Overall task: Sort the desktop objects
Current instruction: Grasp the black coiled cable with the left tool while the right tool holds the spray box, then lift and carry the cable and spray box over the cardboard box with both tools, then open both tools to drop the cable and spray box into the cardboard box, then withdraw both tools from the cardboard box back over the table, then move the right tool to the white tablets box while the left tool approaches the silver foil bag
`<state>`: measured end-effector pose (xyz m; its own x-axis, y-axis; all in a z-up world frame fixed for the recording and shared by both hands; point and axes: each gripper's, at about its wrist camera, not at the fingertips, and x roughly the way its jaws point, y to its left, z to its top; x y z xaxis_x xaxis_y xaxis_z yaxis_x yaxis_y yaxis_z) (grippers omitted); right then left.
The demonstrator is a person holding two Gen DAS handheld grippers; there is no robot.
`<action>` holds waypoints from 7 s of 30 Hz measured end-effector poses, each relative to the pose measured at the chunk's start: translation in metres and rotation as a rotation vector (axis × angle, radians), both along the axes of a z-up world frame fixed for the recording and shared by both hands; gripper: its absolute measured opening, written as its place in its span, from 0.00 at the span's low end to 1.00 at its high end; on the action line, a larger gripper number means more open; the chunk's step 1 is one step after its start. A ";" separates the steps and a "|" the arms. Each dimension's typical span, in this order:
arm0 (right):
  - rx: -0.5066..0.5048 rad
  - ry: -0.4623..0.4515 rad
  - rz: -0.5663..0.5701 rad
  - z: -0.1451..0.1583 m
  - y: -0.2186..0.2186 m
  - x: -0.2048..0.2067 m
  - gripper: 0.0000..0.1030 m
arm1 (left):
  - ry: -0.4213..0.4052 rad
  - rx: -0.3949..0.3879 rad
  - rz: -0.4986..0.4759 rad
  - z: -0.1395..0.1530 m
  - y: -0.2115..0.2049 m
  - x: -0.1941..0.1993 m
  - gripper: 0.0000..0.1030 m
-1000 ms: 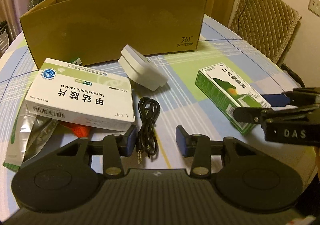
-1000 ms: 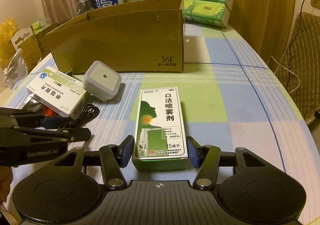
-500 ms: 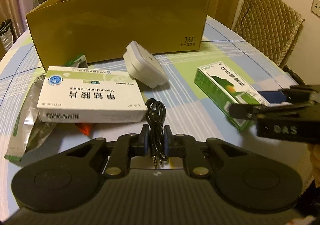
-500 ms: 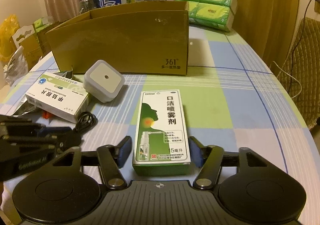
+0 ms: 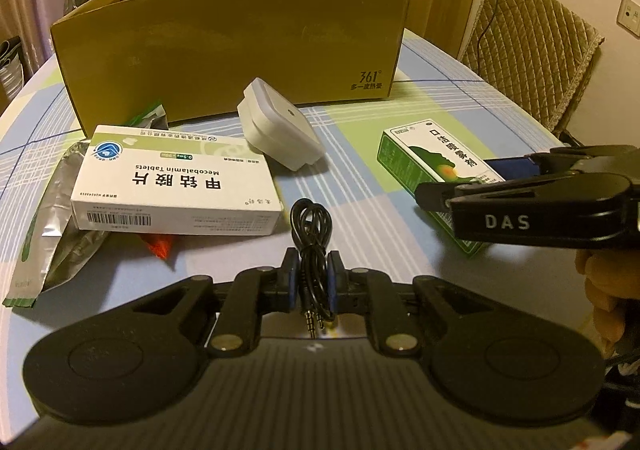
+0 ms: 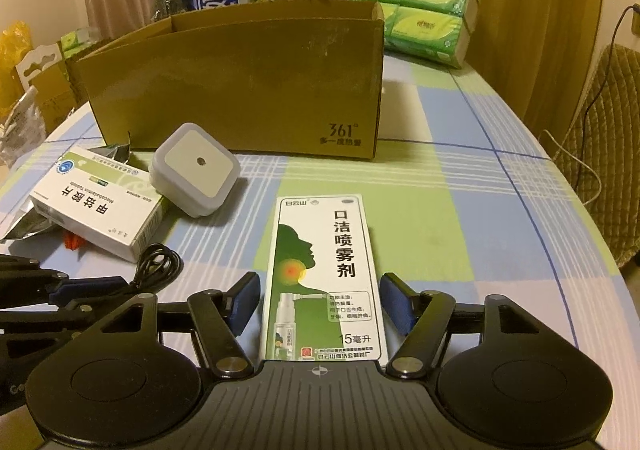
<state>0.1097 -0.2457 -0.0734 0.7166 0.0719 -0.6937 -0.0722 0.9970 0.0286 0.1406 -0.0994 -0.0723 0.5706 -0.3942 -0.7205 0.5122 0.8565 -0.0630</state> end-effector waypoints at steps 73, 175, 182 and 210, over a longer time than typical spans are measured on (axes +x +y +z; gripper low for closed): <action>0.069 -0.164 0.055 0.149 0.024 -0.031 0.51 | -0.209 -0.053 0.061 0.167 0.048 0.003 0.10; -0.150 -0.109 0.496 0.128 0.026 -0.043 0.98 | -0.082 0.081 -0.045 0.121 0.135 -0.011 0.93; -0.176 -0.095 0.519 0.123 0.027 -0.040 0.98 | -0.065 0.100 -0.050 0.117 0.141 -0.005 0.98; -0.417 -0.013 1.030 0.084 0.126 0.029 0.98 | 0.053 0.245 -0.227 0.087 0.139 0.060 0.99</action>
<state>0.1384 -0.1197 0.0106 0.4560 0.3998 -0.7951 -0.8694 0.3910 -0.3020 0.2003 0.0394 0.0145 0.4472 -0.3184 -0.8358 0.6931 0.7140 0.0989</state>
